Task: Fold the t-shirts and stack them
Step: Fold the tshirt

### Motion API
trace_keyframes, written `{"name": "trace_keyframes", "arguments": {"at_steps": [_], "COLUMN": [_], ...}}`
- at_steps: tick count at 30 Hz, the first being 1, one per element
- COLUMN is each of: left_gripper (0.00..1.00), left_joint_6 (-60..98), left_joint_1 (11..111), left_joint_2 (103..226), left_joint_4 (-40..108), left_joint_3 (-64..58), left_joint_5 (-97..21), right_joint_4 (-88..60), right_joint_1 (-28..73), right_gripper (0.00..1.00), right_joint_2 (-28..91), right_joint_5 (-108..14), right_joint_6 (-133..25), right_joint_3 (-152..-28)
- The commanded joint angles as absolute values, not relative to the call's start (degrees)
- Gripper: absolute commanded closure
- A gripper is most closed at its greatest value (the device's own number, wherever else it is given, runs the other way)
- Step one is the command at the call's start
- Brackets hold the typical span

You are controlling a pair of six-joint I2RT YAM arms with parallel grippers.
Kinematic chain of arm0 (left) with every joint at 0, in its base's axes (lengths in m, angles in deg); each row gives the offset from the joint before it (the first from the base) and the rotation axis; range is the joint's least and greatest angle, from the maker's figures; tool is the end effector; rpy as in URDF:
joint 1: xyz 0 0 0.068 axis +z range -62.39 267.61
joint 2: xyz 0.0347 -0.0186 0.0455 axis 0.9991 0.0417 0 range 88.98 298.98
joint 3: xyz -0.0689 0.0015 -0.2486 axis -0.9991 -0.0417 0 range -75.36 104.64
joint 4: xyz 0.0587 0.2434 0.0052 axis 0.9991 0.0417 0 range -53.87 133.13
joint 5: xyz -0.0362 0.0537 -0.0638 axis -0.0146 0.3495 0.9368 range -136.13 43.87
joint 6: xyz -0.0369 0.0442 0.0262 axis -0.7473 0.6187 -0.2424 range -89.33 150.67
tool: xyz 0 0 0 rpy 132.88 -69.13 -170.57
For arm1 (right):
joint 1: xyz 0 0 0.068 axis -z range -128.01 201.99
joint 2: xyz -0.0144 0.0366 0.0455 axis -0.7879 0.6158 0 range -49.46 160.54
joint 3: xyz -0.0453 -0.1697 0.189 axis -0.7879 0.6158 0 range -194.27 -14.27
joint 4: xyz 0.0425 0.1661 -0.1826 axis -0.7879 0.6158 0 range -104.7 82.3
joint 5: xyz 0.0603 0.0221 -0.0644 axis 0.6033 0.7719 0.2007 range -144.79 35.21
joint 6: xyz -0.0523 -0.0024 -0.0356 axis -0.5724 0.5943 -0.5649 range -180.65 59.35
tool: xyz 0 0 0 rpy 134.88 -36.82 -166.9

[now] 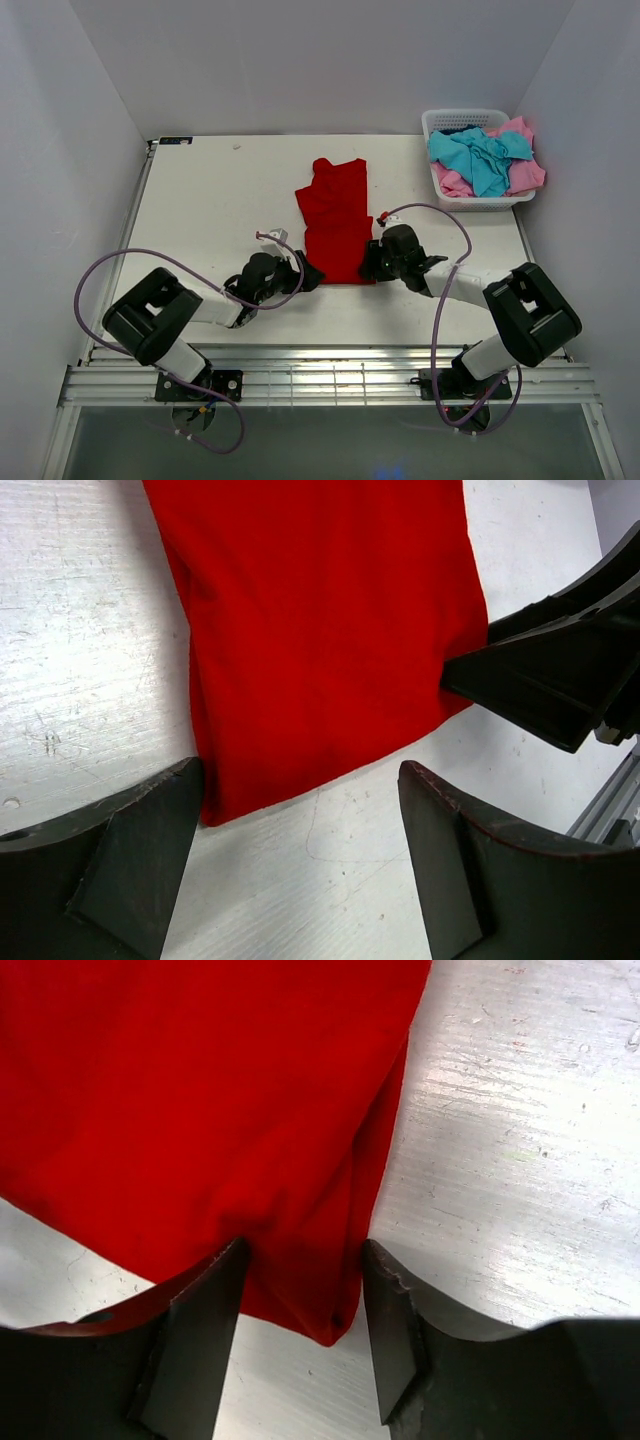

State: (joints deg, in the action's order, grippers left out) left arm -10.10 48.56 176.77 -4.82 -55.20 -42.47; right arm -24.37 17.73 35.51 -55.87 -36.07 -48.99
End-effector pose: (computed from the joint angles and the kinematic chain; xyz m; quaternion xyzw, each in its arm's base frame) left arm 0.2031 -0.1688 0.1141 0.0039 0.8509 -0.3574 0.3850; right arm 0.2374 0.1606 0.1405 -0.0727 0.9055 0.1979 0.3684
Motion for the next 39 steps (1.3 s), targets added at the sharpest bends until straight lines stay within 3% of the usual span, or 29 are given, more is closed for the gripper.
{"name": "trace_keyframes", "arguments": {"at_steps": [1, 5, 8, 9, 10, 11, 12, 19, 28, 31, 39], "left_gripper": [0.13, 0.22, 0.40, 0.49, 0.77, 0.93, 1.00, 1.00, 1.00, 1.00, 1.00], "left_joint_6": [-10.46, -10.46, -10.11, -9.85, -9.41, -9.06, -8.88, -8.08, -20.38, -22.76, -18.64], "left_joint_1": [48.68, 48.76, 48.68, 48.68, 48.76, 48.76, 48.68, 46.22, 28.12, 23.90, 21.34], "left_joint_2": [178.54, 180.04, 180.74, 180.83, 181.00, 181.09, 181.18, 174.79, 143.87, 138.66, 142.41], "left_joint_4": [0.18, 0.10, 0.01, 0.01, 0.01, 0.01, 0.01, 0.97, 28.37, 36.12, 39.21], "left_joint_3": [-56.64, -56.73, -56.64, -56.55, -56.55, -56.64, -56.64, -61.37, -64.73, -62.44, -53.57], "left_joint_5": [-40.68, -40.33, -40.50, -40.68, -40.77, -40.94, -41.03, -46.03, -63.43, -68.00, -75.29], "right_joint_4": [-23.22, -23.84, -23.93, -23.84, -23.75, -23.58, -23.14, -15.50, -1.62, 5.50, 12.63], "right_joint_1": [17.19, 17.10, 16.92, 16.83, 16.75, 16.66, 16.40, 9.46, -8.29, -14.18, -19.64], "right_gripper": [0.49, 0.59, 0.71, 0.75, 0.83, 0.88, 0.92, 0.92, 0.92, 0.92, 0.92], "right_joint_2": [37.12, 37.29, 37.47, 37.47, 37.47, 37.38, 37.21, 31.85, 15.86, 11.90, 9.69], "right_joint_5": [-55.40, -53.66, -53.56, -53.64, -53.56, -53.64, -53.73, -59.96, -71.74, -76.66, -86.68], "right_joint_6": [-35.25, -35.08, -34.99, -34.99, -35.07, -35.16, -35.16, -34.11, -19.01, -13.82, -12.31], "right_joint_3": [-47.23, -46.53, -46.35, -46.35, -46.35, -46.35, -46.17, -45.47, -42.22, -43.97, -52.57]}}
